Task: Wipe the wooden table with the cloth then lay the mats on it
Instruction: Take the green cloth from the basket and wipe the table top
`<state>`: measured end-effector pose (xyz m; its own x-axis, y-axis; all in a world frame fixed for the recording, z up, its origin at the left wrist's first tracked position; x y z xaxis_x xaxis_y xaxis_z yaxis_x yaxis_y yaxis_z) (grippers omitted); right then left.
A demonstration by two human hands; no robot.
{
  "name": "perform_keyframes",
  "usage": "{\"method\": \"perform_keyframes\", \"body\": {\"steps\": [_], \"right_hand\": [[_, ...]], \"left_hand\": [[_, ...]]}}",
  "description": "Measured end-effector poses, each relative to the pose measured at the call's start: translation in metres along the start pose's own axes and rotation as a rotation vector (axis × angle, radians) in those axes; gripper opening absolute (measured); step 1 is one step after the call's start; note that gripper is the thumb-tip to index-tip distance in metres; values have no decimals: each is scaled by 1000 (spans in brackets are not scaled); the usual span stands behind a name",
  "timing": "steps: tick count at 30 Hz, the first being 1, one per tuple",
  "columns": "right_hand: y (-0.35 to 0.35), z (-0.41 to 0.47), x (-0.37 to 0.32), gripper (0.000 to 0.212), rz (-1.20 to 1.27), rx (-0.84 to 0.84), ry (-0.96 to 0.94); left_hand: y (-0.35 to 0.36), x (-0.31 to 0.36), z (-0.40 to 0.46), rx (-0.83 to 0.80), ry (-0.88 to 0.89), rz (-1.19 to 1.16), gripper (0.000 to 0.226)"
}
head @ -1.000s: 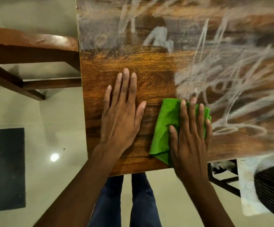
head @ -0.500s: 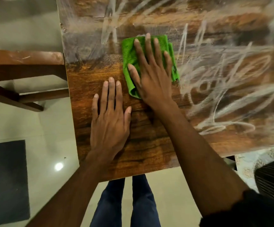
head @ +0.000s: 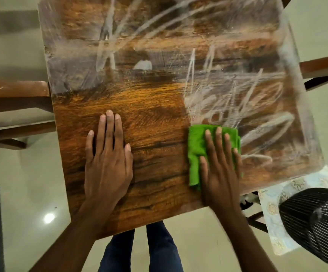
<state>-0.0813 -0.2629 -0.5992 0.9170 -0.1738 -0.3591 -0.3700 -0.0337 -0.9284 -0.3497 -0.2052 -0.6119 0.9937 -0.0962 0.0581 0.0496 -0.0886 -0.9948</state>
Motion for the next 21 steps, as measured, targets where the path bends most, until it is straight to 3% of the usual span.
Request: {"method": "perform_keyframes", "body": {"steps": [3, 7, 10, 15, 18, 21], "right_hand": [[-18, 34, 38, 63, 14, 71, 97], [-5, 51, 19, 73, 42, 62, 140], [19, 60, -31, 83, 31, 1, 34], [49, 72, -112, 81, 56, -73, -277], [39, 77, -86, 77, 66, -45, -303], [10, 99, -6, 76, 66, 26, -183]], "left_hand": [[1, 1, 0, 3, -2, 11, 68], [2, 0, 0, 16, -2, 23, 69], [2, 1, 0, 28, 1, 24, 69], [0, 6, 0, 60, -4, 24, 68], [-1, 9, 0, 81, -13, 26, 68], [0, 9, 0, 66, -16, 16, 68]]}}
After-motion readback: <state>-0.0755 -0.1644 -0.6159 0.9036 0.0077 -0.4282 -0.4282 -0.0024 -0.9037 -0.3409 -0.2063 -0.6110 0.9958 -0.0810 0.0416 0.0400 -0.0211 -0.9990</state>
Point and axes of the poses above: each hand's wrist, its own z-axis towards the middle knuckle, its own y-axis out of the palm, x = y × z, the point moved 6 cm from there along z, towards the middle knuckle, and after that the axes turned 12 degrees about z, right-handed, at the moved point
